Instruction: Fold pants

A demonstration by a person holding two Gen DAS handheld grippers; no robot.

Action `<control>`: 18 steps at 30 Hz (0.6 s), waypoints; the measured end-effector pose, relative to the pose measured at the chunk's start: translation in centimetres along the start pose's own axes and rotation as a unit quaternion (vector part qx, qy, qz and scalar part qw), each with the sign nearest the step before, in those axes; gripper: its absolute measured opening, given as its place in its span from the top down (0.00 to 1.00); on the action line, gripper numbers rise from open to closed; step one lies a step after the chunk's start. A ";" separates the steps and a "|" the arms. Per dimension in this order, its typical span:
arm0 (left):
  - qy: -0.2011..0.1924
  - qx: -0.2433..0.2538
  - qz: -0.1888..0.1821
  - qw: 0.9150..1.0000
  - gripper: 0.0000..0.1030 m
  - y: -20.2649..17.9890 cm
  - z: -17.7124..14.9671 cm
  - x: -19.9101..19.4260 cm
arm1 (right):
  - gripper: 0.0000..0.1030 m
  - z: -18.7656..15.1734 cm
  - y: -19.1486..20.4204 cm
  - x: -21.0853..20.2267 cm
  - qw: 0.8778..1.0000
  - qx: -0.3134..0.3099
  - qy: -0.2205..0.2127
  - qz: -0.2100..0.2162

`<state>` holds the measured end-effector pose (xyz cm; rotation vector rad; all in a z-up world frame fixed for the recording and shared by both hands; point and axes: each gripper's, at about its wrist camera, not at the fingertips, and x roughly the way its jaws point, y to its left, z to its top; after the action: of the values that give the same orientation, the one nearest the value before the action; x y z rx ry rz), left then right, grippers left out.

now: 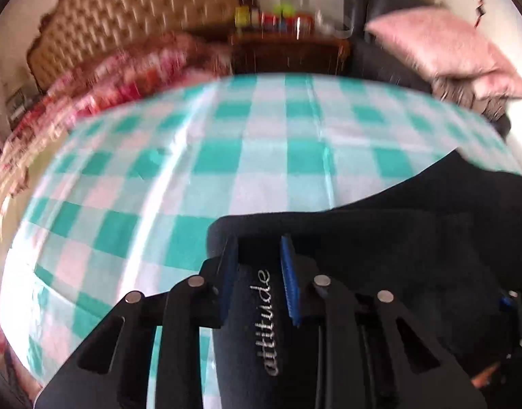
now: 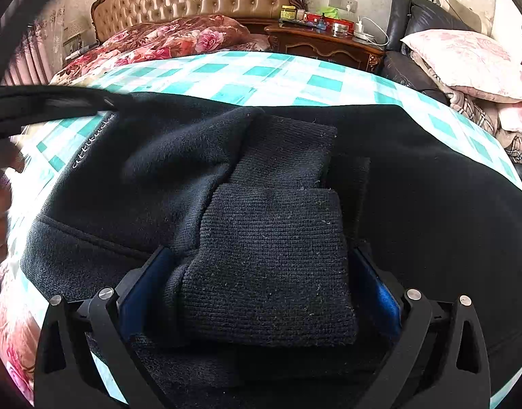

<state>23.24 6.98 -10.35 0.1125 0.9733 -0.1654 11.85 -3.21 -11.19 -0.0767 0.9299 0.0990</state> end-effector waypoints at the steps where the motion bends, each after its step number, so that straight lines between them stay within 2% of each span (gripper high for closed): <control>1: 0.008 -0.004 0.002 1.000 0.75 0.2 0.1 1.1 | 0.05 0.0 0.0 0.0 1.000 0.000 0.000 0.000; 6: 0.014 -0.009 0.002 1.000 0.75 0.4 0.2 1.6 | 0.05 -0.1 0.0 -0.1 1.000 -0.001 -0.003 -0.001; 9: -0.006 -0.027 -0.010 1.000 0.74 1.0 -0.4 0.2 | 0.05 -0.1 0.0 -0.1 1.000 -0.001 -0.002 0.000; 14: -0.066 -0.039 -0.005 0.997 0.74 1.4 -4.4 -5.9 | 0.05 -0.1 0.0 -0.2 1.000 -0.001 -0.003 0.000; 18: -0.068 -0.063 -0.016 0.996 0.75 2.1 -8.6 -8.2 | 0.05 -0.1 0.0 -0.2 1.000 -0.001 -0.003 -0.001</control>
<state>12.10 11.20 -8.33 -0.0303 0.8475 -0.1380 11.69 -3.25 -11.10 -0.0788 0.9227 0.0985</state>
